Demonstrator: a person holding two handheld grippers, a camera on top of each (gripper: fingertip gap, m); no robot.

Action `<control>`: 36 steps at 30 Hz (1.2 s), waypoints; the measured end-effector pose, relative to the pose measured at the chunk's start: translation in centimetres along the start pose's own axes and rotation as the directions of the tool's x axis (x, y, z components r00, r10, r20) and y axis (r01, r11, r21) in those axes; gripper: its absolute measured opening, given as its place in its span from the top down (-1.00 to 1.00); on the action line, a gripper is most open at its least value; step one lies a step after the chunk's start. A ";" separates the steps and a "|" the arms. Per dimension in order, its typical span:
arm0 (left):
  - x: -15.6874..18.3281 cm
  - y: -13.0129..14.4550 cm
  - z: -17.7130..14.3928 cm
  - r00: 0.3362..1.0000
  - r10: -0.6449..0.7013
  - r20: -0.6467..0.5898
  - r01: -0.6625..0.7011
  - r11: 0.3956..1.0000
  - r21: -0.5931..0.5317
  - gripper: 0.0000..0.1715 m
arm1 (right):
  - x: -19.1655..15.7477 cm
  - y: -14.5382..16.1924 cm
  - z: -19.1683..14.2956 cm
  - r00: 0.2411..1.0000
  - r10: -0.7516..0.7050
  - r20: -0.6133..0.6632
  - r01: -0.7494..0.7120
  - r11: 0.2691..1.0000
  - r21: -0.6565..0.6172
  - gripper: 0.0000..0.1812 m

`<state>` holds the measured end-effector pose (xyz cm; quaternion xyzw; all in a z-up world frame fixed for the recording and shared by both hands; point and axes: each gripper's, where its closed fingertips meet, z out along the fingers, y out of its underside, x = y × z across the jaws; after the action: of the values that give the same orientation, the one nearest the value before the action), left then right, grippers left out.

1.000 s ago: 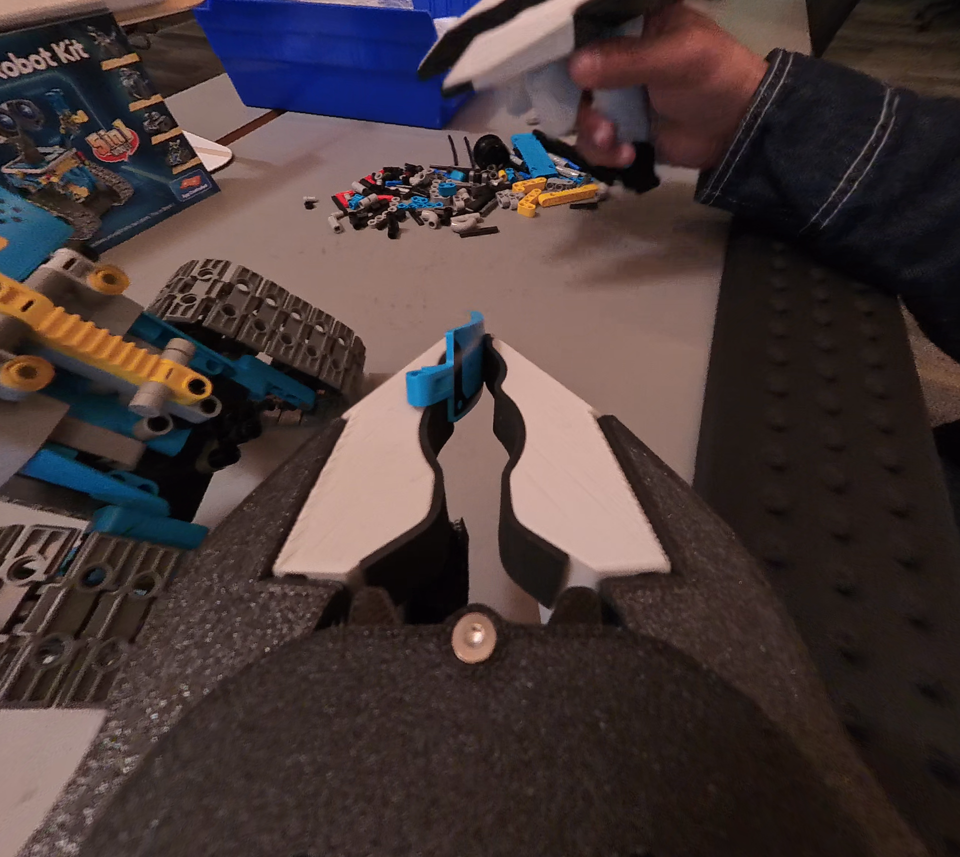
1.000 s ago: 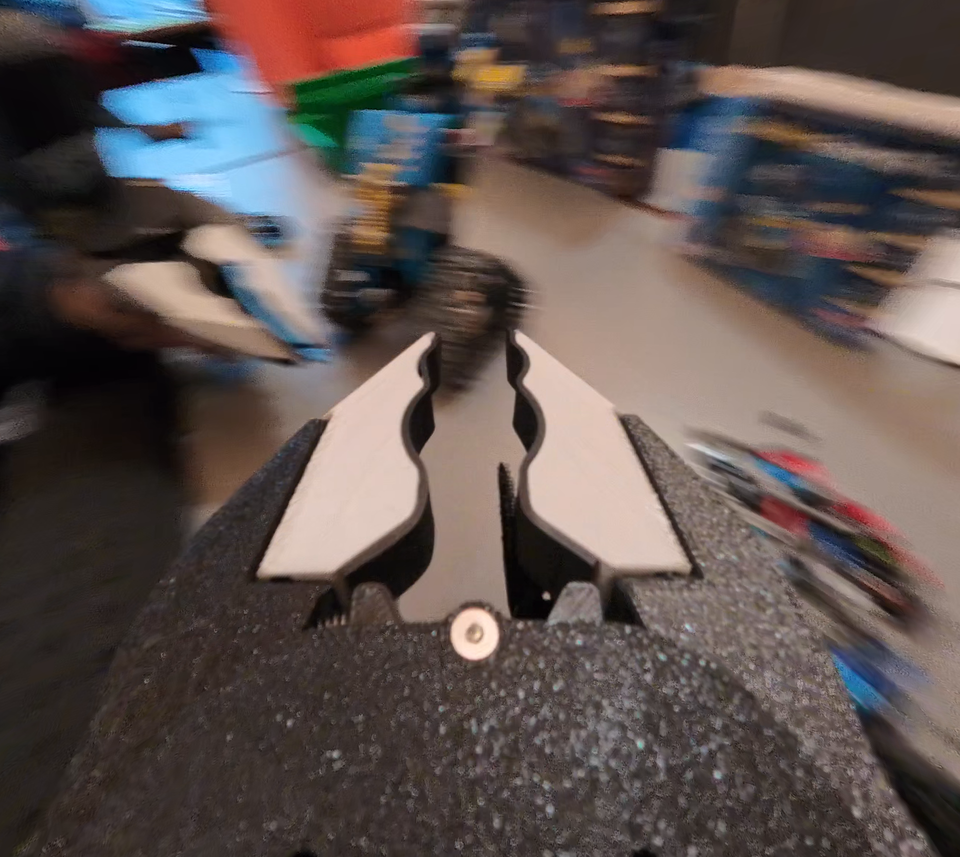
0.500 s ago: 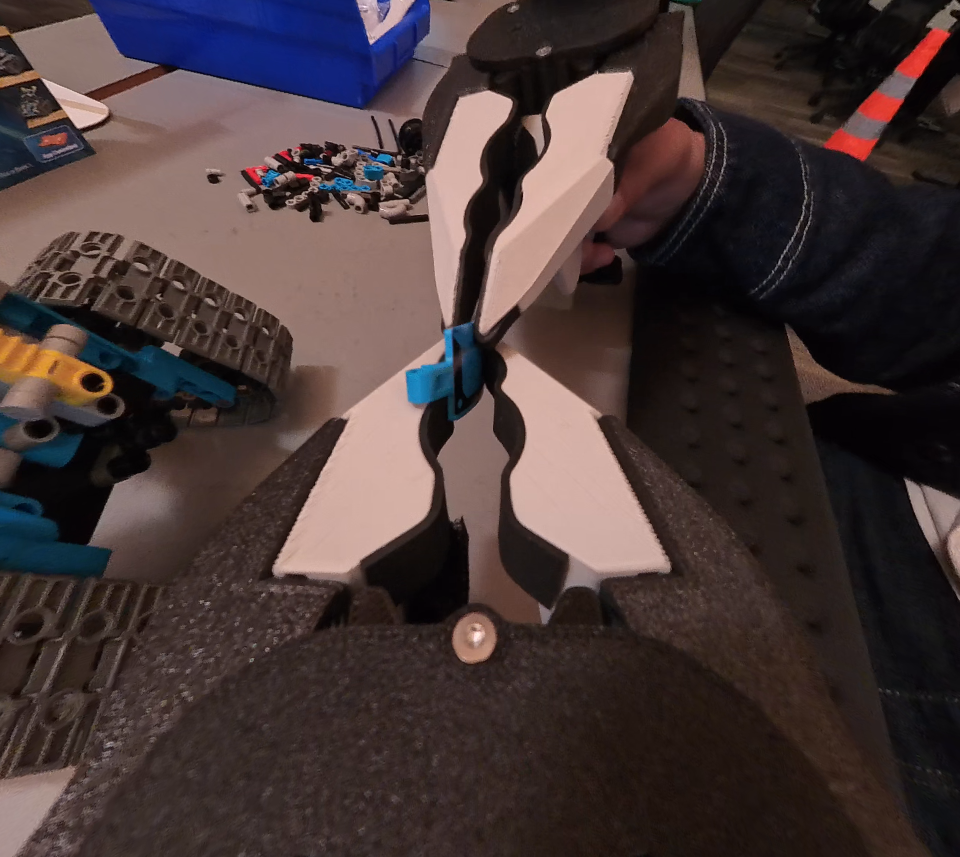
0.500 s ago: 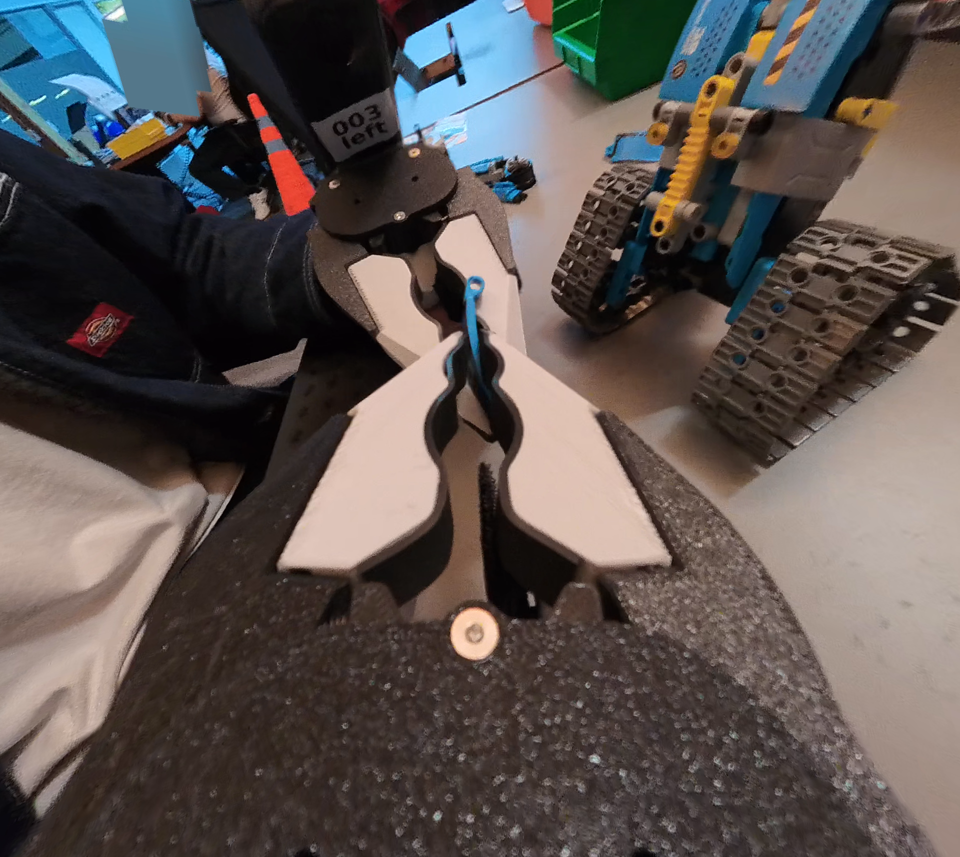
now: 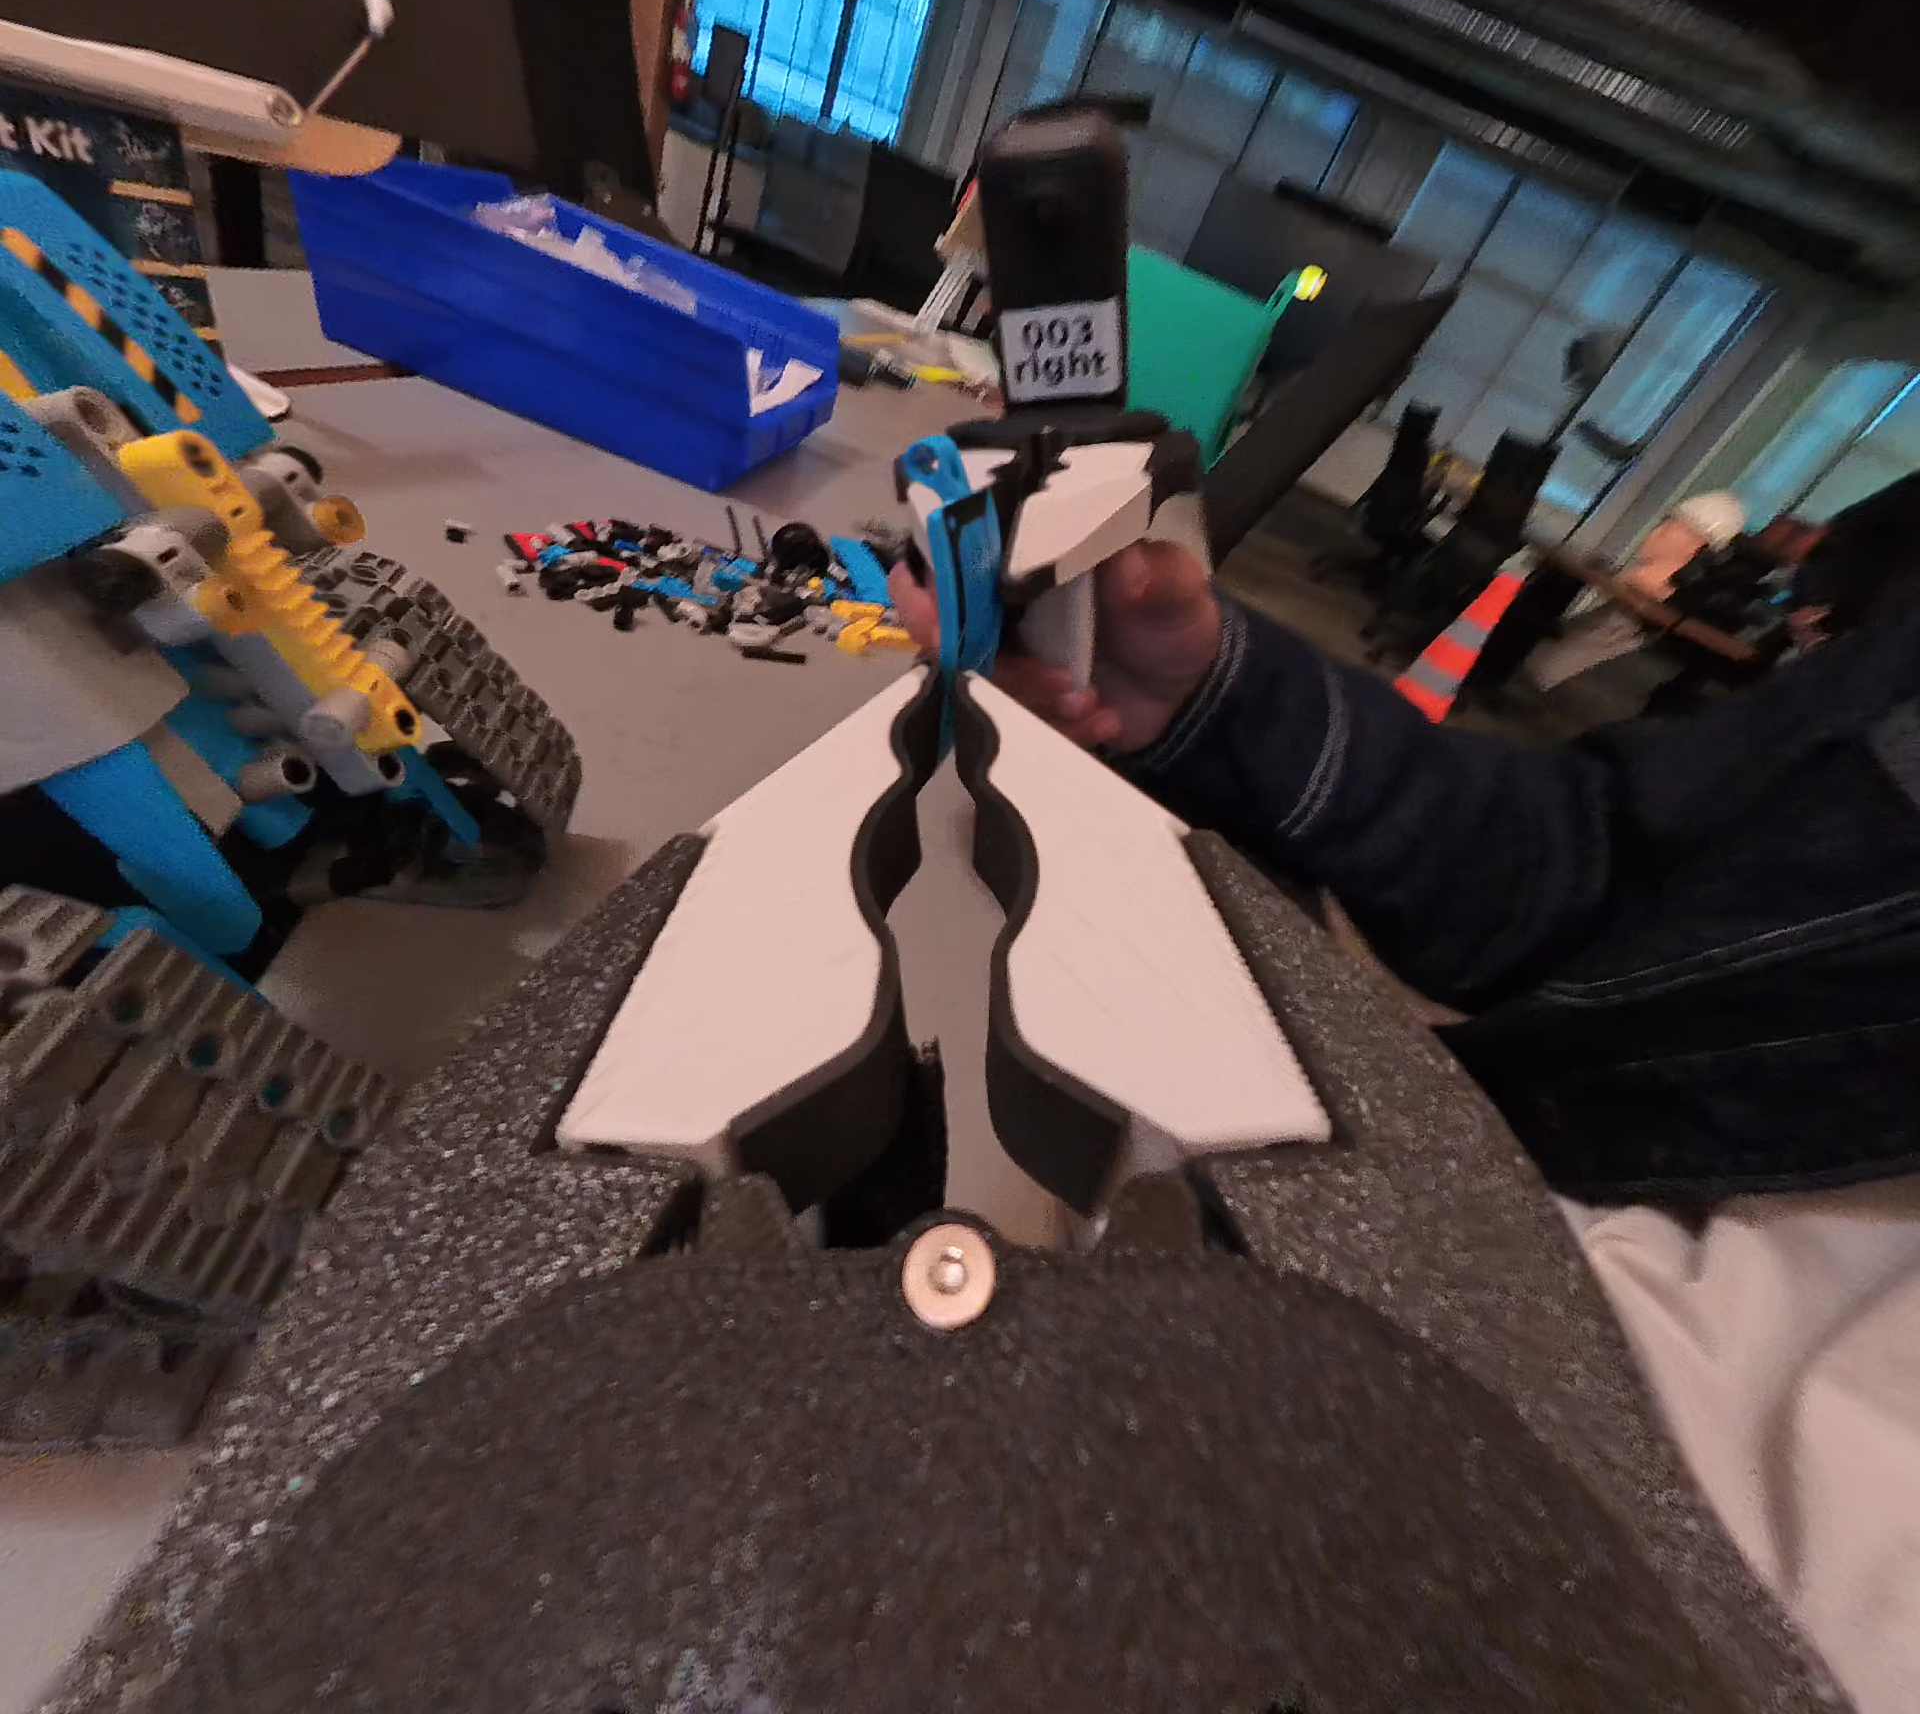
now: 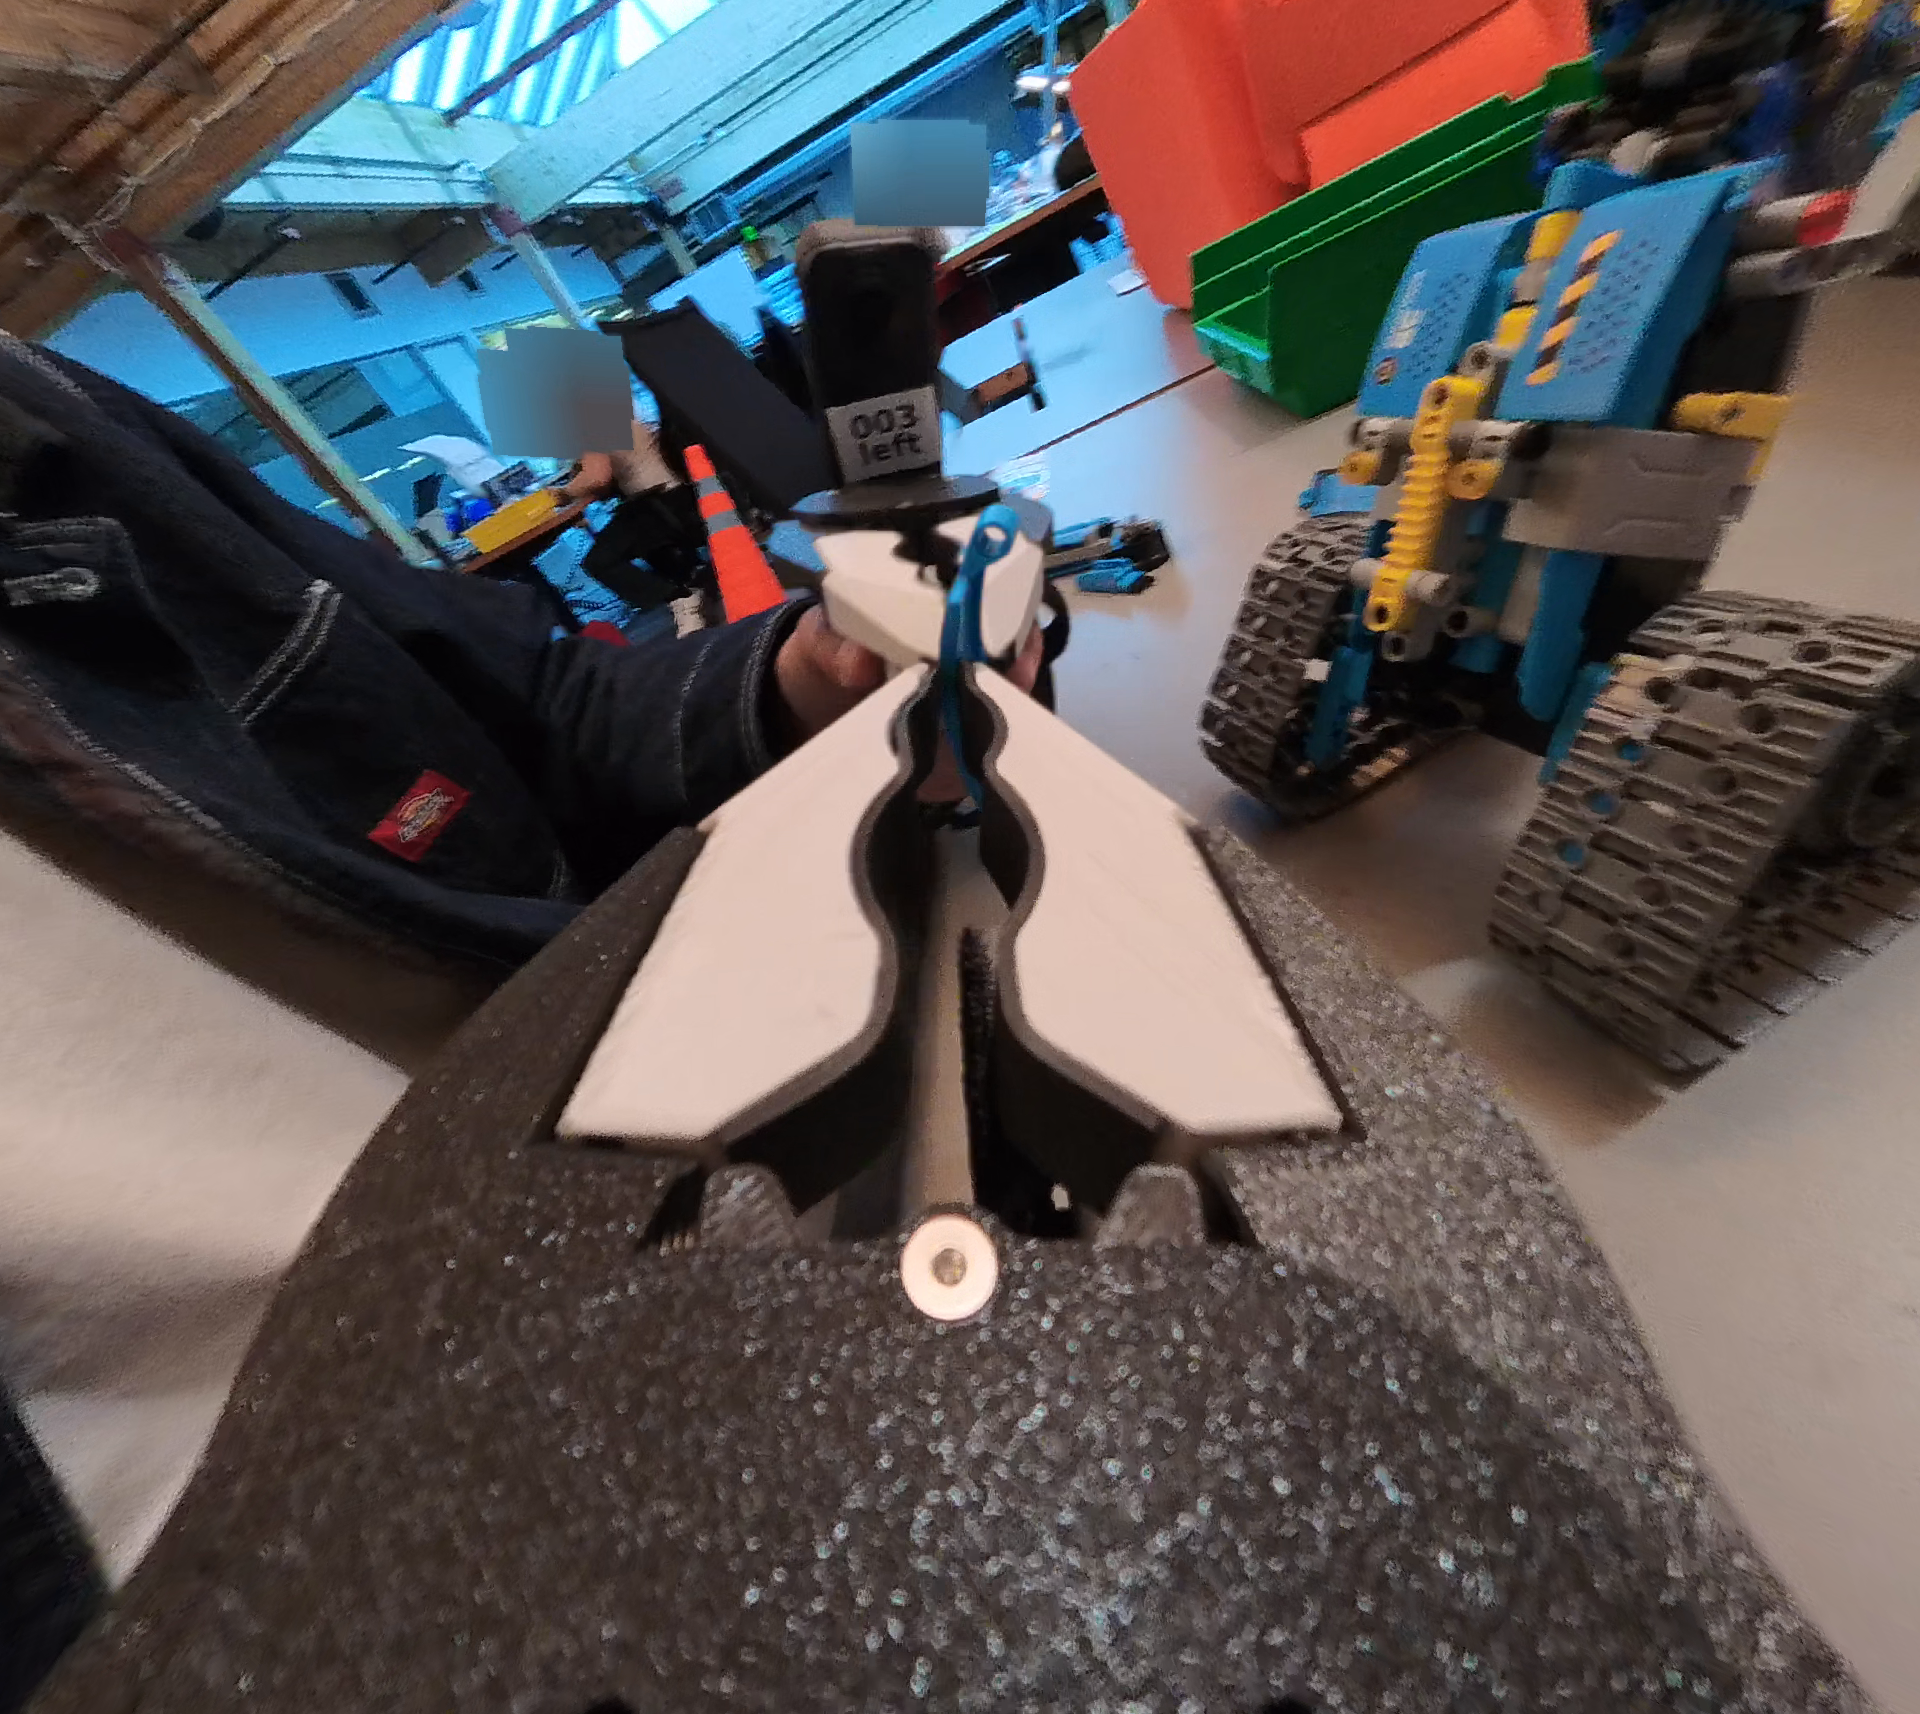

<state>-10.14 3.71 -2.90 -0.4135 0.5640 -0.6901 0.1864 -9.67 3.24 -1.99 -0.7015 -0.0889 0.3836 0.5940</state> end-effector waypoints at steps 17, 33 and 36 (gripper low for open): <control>-1.3 -3.1 -4.6 0.997 -0.001 0.076 0.005 0.999 -0.052 0.98 | 0.5 -1.7 -0.4 0.998 0.025 -0.051 -0.019 0.993 0.113 0.67; -26.6 2.6 -28.8 0.567 0.223 0.793 0.593 0.558 -0.581 0.95 | 6.9 -1.1 -4.3 0.937 0.257 -0.237 -0.210 0.956 0.204 0.82; -26.7 1.8 -29.4 0.537 0.210 0.817 0.602 0.583 -0.545 0.77 | 7.1 -1.1 -4.6 0.930 0.301 -0.211 -0.253 0.941 0.226 0.82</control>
<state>-17.78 40.90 -14.82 -0.7882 0.5908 -0.1098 0.1328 -1.43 4.17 -4.04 -0.6868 0.1224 0.3823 0.6060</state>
